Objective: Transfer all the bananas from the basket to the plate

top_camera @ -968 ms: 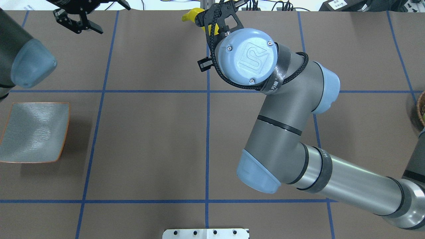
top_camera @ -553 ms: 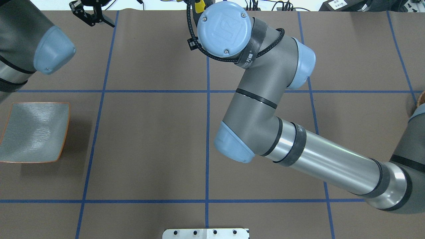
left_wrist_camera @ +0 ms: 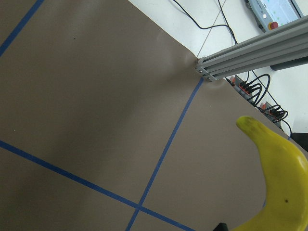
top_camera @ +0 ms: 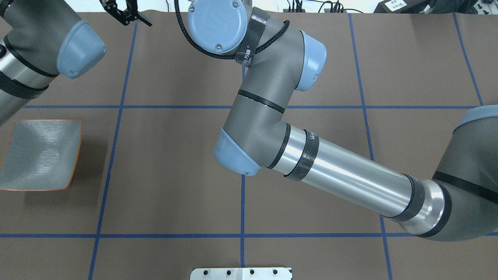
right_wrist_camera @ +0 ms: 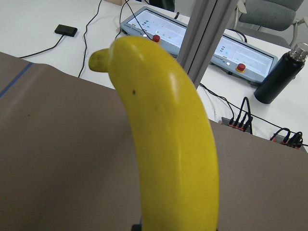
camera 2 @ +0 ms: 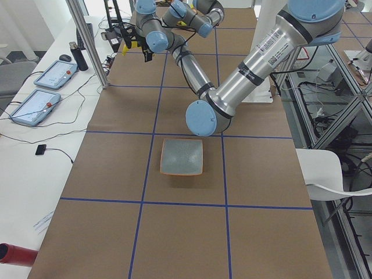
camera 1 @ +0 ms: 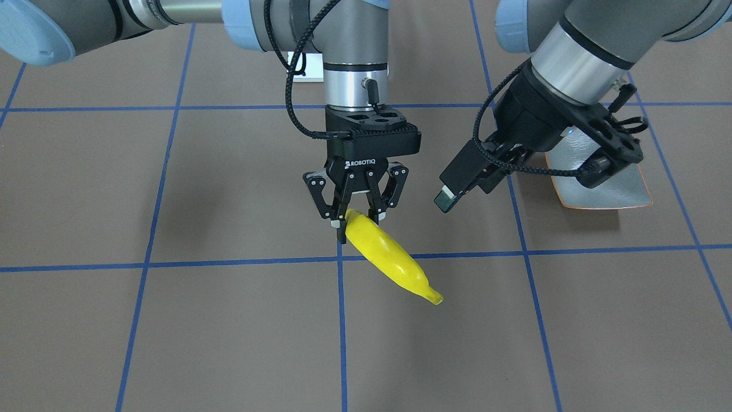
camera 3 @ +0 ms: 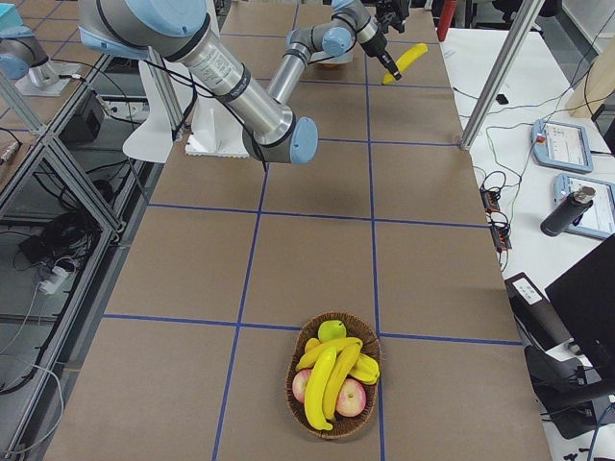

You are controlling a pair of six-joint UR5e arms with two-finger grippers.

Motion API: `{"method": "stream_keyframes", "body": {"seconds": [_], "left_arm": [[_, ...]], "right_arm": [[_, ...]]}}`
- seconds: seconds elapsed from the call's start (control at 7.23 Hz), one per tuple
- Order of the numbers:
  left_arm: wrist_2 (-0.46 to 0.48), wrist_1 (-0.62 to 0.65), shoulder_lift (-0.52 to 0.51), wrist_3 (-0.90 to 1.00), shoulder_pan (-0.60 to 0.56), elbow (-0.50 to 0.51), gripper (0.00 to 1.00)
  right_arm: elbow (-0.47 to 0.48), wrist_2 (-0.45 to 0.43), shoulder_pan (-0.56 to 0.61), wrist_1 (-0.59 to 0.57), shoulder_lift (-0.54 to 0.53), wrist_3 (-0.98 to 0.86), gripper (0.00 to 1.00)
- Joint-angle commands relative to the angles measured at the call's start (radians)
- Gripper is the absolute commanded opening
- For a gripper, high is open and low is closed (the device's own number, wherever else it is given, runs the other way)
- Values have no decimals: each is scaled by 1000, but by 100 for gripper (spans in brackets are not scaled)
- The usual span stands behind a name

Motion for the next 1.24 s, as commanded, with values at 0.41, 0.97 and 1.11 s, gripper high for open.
{"method": "stream_keyframes", "body": {"seconds": [0.41,0.97,1.11], "left_arm": [[0,-3,-15,-61,11,13,100],[-2,-5,-17,-61,13,11,100],[-2,-6,-18,-59,14,13,100]], "right_arm": [[56,-120,-96,-5,-14,23,0],[68,-192,-142,-3,-14,23,0],[71,-199,-147,-5,-14,23,0]]}}
